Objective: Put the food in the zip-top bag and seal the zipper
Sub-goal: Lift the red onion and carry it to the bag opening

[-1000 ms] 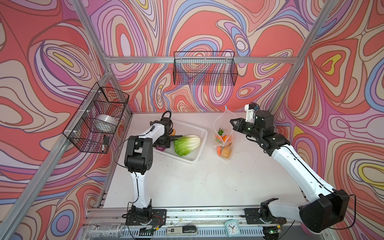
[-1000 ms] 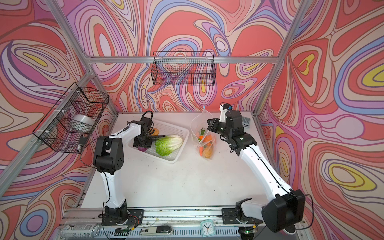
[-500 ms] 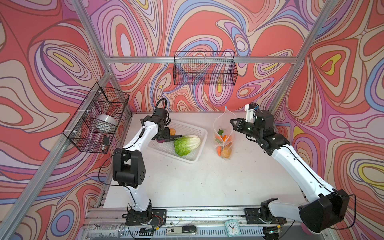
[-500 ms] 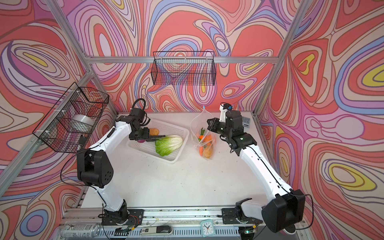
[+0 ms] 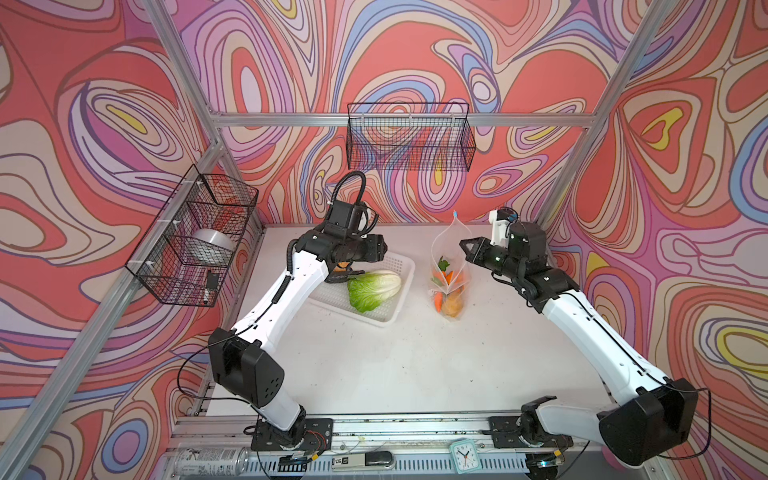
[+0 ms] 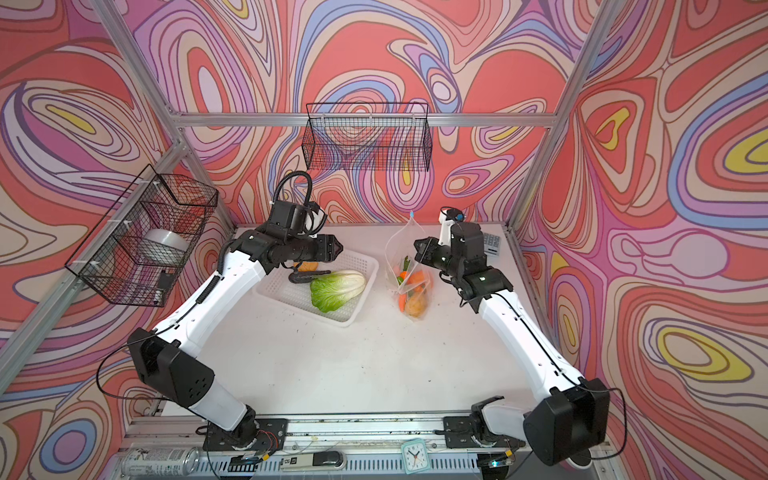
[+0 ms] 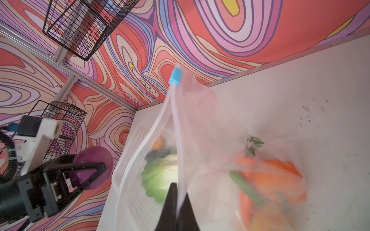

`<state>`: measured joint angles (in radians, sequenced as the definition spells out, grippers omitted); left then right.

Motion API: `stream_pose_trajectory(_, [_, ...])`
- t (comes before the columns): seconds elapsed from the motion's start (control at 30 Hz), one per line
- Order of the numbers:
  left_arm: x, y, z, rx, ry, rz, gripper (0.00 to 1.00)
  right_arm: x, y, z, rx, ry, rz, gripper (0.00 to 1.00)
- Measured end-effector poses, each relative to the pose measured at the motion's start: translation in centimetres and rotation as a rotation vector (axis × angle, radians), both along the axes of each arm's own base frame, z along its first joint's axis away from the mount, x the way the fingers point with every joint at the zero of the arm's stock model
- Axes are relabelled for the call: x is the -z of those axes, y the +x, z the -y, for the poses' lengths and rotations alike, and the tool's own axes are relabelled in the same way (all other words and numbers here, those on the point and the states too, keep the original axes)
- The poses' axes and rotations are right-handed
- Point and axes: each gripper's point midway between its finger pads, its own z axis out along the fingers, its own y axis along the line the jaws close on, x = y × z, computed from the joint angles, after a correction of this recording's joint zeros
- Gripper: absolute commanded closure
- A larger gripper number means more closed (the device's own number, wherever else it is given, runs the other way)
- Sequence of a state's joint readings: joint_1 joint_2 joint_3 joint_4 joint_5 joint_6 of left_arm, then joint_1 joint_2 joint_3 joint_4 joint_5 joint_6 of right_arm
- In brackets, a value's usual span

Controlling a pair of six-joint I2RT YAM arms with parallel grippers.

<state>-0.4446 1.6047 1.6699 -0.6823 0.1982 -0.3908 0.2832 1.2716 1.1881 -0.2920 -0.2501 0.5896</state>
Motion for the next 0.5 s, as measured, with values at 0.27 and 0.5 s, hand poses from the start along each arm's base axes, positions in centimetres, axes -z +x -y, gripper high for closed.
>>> stream_pose_trajectory(0.27, [-7.7, -2.7, 7.6, 0.186, -0.352, 0.103, 0.41, -0.1, -0.2, 0.1, 0.001, 0.003, 0.002, 1.0])
stream_pose_trajectory(0.5, [-11.2, -4.5, 14.1, 0.362, -0.533, 0.092, 0.41, -0.1, -0.3, 0.1, 0.002, 0.005, 0.003, 1.0])
